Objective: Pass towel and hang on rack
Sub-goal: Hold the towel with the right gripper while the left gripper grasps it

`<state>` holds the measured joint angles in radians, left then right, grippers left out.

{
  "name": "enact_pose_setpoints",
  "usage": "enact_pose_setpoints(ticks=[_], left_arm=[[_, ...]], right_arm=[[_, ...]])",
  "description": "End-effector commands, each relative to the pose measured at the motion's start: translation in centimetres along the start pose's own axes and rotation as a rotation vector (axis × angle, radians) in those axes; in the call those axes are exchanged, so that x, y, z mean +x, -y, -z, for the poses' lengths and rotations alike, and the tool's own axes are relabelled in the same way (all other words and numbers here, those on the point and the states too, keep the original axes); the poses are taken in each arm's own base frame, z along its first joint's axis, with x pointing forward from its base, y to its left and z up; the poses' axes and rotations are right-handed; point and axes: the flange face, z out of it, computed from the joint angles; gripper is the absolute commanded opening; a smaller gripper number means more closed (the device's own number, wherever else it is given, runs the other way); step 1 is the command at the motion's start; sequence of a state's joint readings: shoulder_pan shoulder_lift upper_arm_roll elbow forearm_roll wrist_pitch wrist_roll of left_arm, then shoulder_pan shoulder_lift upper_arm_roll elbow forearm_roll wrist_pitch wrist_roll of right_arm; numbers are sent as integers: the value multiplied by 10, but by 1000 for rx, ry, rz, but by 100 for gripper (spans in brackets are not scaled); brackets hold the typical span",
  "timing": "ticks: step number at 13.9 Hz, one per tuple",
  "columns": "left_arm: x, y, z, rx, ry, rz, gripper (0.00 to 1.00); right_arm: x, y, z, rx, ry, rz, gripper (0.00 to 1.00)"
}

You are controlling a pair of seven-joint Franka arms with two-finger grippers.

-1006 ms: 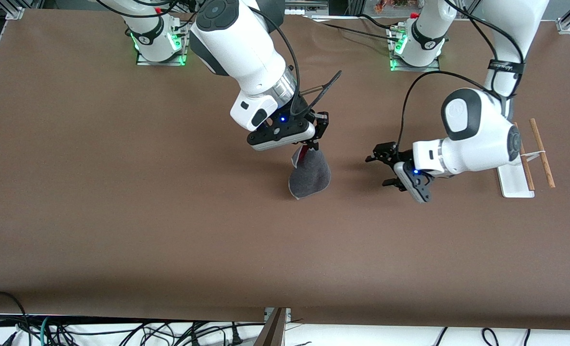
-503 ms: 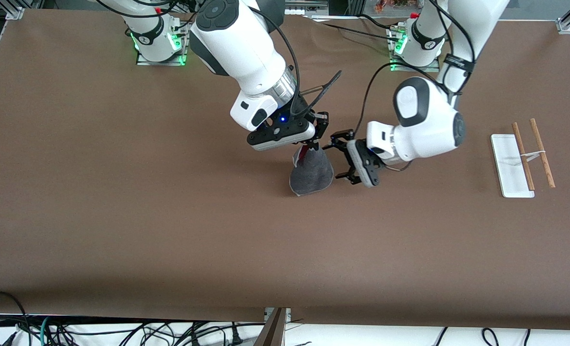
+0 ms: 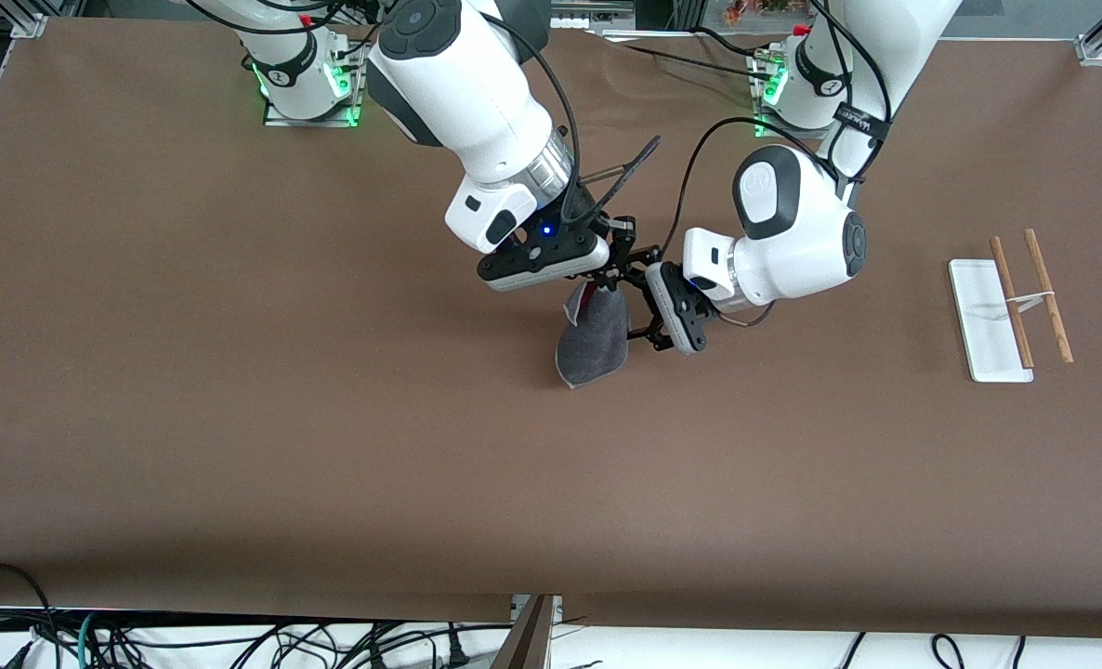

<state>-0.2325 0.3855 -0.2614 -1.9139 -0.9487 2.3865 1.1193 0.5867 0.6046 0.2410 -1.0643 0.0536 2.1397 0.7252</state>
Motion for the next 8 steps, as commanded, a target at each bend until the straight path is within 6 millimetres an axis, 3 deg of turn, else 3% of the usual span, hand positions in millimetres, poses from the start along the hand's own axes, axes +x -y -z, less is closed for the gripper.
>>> enact_pose_setpoints(ticks=[1,4,5,8], left_arm=[[5,5,-2,1,-23,-18,52],[8,4,0,4,-27,-23,5],[8,4,0,5,-27,-27,0],[10,8,8,15,-38,-22,0]], right_arm=[[1,5,5,18,-2,-12,0],[1,5,5,17,-3,-12,0],[1,5,5,17,-3,-12,0],[1,5,5,17,-3,-12,0]])
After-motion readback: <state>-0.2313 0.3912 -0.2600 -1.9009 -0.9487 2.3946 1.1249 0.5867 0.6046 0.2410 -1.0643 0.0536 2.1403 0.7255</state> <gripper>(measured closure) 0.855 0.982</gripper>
